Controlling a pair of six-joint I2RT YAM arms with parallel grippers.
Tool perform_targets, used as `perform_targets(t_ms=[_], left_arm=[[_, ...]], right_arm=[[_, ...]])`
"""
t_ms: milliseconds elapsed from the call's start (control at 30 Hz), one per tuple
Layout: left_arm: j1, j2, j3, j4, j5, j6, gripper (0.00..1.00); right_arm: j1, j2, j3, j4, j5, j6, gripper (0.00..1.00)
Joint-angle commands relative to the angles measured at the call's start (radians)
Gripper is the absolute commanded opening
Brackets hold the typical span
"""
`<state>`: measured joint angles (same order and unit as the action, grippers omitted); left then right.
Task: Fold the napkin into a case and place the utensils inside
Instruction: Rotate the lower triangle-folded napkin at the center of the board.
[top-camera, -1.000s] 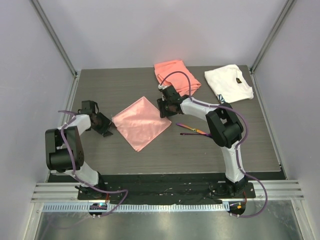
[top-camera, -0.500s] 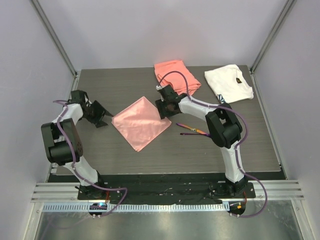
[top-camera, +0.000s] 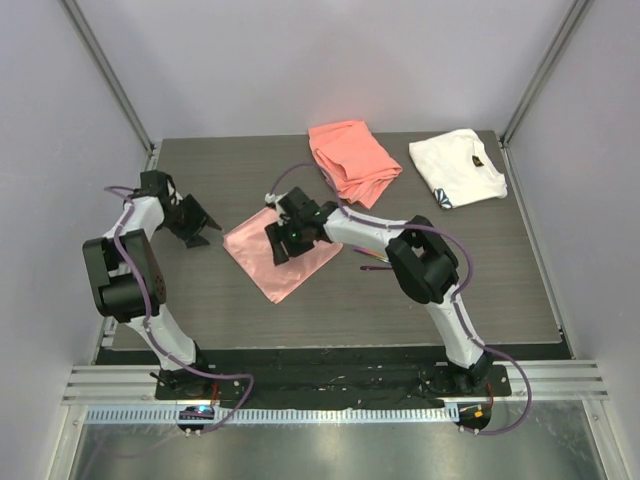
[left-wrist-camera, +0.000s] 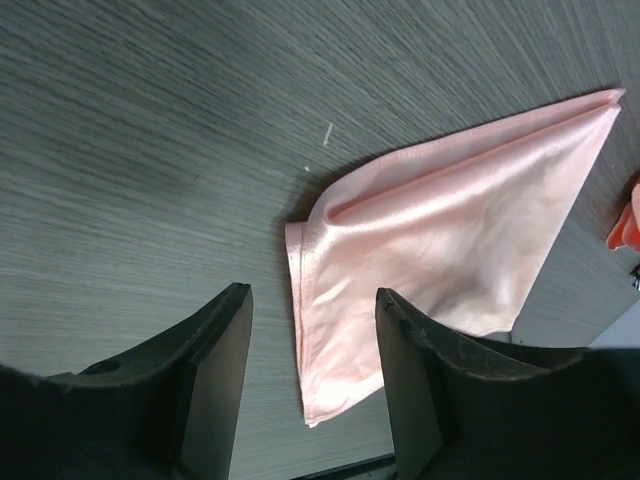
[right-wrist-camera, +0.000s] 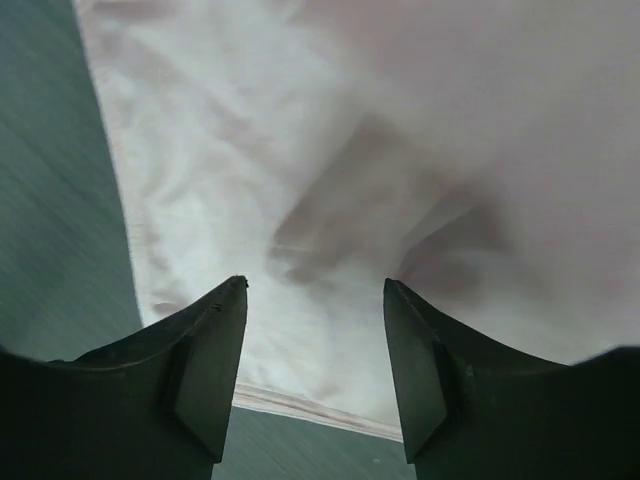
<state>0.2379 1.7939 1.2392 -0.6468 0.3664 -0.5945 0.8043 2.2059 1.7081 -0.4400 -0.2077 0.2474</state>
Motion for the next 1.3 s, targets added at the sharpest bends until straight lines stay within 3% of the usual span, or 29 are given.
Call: perform_targets(t_ms=[0,33,167,367,500,633,833,967,1067,1267], left_arm=[[0.000,-0.117,-0.015,0.032,-0.009,-0.031,0.56],[0.000,-0.128,-0.021,0.036,-0.006,-0.039,0.56],[0.000,-0.160,-0.041,0.041,0.016,-0.044,0.55],[0.001,-0.136,-0.037,0.012,0.069,-0.019,0.56],[-0.011,-0.139,-0.053,0.018,0.080,-0.013,0.56],[-0.032,-0.165,-0.086,0.027,0.109,-0.030,0.54],[-0.072,-0.237,-0.153,0.041,0.086,-0.053,0.57],[-0.083,-0.214,-0.146,0.033,0.094,-0.050,0.60],[-0.107,-0.154,-0.089,0.032,0.101,-0.041,0.64],[-0.176,-0.010,0.035,0.027,0.140,-0.047,0.57]], right_arm=[[0.076,0.014,0.036,0.040,-0.078,0.061,0.55],[0.081,0.017,0.030,0.064,-0.085,0.073,0.47],[0.088,0.028,0.005,0.070,-0.101,0.099,0.31],[0.093,-0.073,-0.229,0.066,-0.075,0.044,0.27],[0.073,-0.152,-0.352,0.015,0.066,-0.023,0.27],[-0.028,-0.176,-0.407,0.018,0.116,-0.048,0.28],[-0.122,-0.071,-0.208,0.011,0.186,-0.095,0.30],[-0.117,0.008,0.048,-0.126,0.295,-0.195,0.34],[-0.117,-0.037,0.068,-0.123,0.272,-0.188,0.42],[-0.106,-0.071,0.068,-0.112,0.104,-0.114,0.51]])
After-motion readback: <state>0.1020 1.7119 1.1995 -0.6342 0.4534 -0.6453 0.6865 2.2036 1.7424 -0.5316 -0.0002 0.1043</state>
